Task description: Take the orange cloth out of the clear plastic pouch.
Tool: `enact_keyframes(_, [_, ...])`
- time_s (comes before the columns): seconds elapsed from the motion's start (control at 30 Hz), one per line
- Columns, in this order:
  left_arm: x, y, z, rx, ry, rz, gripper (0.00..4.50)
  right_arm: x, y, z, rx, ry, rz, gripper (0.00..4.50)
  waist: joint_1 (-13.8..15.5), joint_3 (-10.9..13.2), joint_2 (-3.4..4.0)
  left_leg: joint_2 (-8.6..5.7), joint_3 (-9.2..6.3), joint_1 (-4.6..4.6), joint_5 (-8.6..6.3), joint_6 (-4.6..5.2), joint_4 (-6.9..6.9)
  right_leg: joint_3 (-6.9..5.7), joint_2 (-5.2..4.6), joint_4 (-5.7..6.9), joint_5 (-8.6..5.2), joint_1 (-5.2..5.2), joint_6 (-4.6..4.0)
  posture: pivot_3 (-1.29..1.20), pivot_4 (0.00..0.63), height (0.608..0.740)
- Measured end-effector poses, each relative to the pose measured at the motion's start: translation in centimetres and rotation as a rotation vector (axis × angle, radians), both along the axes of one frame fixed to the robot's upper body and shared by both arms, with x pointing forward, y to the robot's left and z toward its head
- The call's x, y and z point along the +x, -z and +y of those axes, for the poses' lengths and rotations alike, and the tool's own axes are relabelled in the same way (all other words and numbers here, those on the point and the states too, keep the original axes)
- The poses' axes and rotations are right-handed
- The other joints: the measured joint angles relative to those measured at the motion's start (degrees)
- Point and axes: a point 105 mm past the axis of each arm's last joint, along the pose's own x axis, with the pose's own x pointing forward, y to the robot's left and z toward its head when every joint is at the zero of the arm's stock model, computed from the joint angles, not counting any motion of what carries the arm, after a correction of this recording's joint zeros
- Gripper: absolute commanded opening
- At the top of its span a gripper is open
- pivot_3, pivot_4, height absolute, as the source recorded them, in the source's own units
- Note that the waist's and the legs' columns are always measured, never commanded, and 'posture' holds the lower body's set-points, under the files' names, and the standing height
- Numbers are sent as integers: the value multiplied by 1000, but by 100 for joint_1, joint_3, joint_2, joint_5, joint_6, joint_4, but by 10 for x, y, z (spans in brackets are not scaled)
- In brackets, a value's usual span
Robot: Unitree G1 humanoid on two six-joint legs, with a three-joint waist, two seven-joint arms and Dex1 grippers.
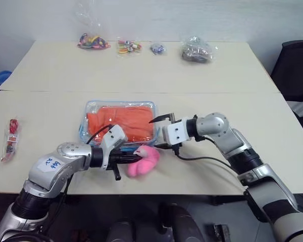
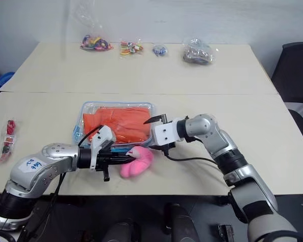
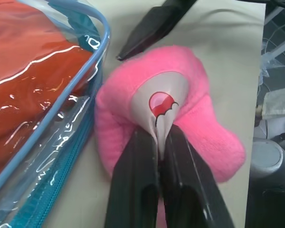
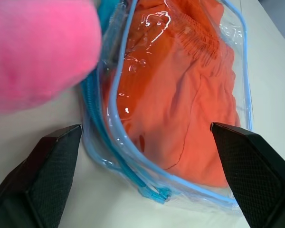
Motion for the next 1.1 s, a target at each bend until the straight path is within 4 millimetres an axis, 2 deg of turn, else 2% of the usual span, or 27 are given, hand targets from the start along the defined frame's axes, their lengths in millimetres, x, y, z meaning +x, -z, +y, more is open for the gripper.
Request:
enact_keyframes(0.17, [-1, 0, 3, 10, -9, 3, 0, 2, 1, 4, 1, -13, 3, 2533, -47, 0, 0, 0, 0, 0, 0, 0, 0, 0, 0, 1, 0, 0, 0, 0, 150, 740])
enact_keyframes(0.4, [-1, 0, 4, 14, -19, -2, 0, 1, 8, 3, -19, -26, 7, 54, -67, 0, 0, 1, -1, 1, 0, -1, 0, 0, 0, 2, 0, 0, -1, 0, 150, 740])
enact_keyframes(0.6, [-6, 0, 11, 30, -38, -5, 0, -2, 12, -3, -54, -49, -9, 18, -67, 0, 0, 2, -2, 0, 0, -2, -2, 0, 0, 0, -1, -1, -1, 0, 150, 740])
enact_keyframes(0.77, [-10, -3, 45, 81, -108, -14, 0, -12, 16, -22, -98, -79, -12, 18, -69, 0, 1, 3, -2, 0, 0, -2, -4, -1, 0, -2, -2, -2, -3, 0, 150, 740])
enact_keyframes(0.9, [-15, -10, 88, 119, -199, -10, 0, -23, 11, -42, -116, -106, -3, 18, -59, 3, 4, 5, -5, 1, -1, -4, -6, -8, 0, -3, -6, -3, -10, 0, 150, 740])
enact_keyframes(1.0, [-10, -20, 127, 127, -307, -17, 0, -24, 0, -61, -122, -86, -30, 18, -56, 3, 5, 5, -8, 1, -2, -3, -6, -14, 0, -6, -8, -2, -13, 0, 150, 740])
enact_keyframes(1.1, [-3, -32, 156, 126, -390, -48, 0, -26, -4, -72, -125, -77, -44, 18, -55, 3, 5, 7, -8, 0, -4, -2, -9, -16, 0, -9, -8, -3, -13, 0, 150, 740])
